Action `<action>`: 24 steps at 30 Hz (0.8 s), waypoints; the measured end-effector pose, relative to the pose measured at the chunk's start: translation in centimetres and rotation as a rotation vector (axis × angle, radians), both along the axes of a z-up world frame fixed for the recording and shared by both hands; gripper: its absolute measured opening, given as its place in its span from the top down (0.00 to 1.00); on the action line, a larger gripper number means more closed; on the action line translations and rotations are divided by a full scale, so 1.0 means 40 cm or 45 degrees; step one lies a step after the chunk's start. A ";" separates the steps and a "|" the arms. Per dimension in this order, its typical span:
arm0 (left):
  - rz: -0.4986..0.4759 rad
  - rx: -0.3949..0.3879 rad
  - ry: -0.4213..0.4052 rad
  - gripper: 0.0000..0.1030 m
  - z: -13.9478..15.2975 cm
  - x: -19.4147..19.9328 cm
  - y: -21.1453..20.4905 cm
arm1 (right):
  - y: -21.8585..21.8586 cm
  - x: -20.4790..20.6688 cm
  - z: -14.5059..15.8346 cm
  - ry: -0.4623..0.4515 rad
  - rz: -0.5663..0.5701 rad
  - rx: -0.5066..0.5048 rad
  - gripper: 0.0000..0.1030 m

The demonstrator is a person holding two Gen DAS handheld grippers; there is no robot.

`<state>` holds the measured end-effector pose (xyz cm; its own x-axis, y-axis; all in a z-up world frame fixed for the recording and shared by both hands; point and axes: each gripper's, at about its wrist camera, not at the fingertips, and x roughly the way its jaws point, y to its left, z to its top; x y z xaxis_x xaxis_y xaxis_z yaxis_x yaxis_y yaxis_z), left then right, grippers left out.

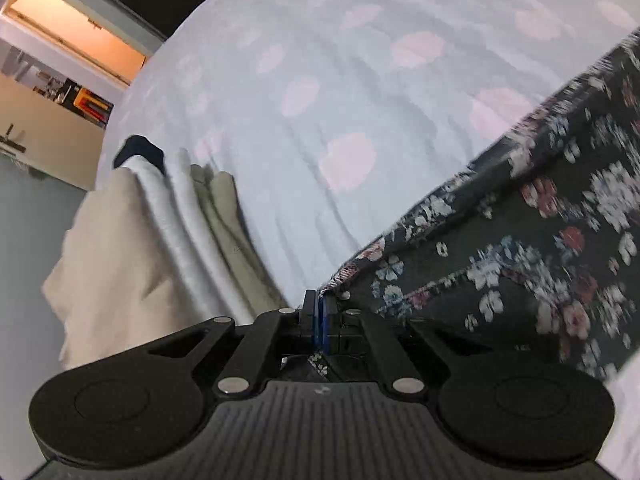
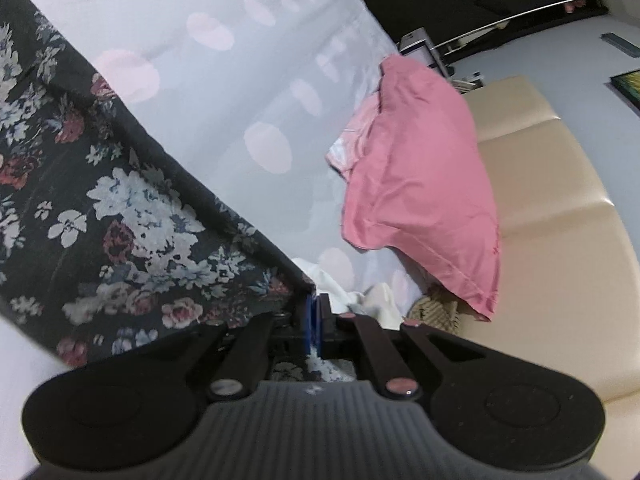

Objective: Fold clothes

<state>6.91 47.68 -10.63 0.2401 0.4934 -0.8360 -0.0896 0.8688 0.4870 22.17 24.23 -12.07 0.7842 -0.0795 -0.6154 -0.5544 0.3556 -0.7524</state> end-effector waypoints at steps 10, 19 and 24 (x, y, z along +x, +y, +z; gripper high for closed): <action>-0.006 0.002 -0.084 0.98 -0.099 0.021 0.035 | 0.066 0.073 -0.120 0.030 -0.053 -0.070 0.97; 0.046 -0.053 -0.343 0.79 -0.018 -0.064 0.069 | 0.064 0.054 -0.094 -0.006 -0.090 -0.049 0.69; 0.128 -0.115 -0.454 0.71 0.073 -0.144 0.069 | 0.051 0.016 -0.007 -0.030 -0.115 0.102 0.65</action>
<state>1.13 50.43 -7.72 0.4783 0.4572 -0.7498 -0.3267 0.8852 0.3313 22.82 26.29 -12.37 0.7905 -0.1021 -0.6039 -0.4996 0.4627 -0.7323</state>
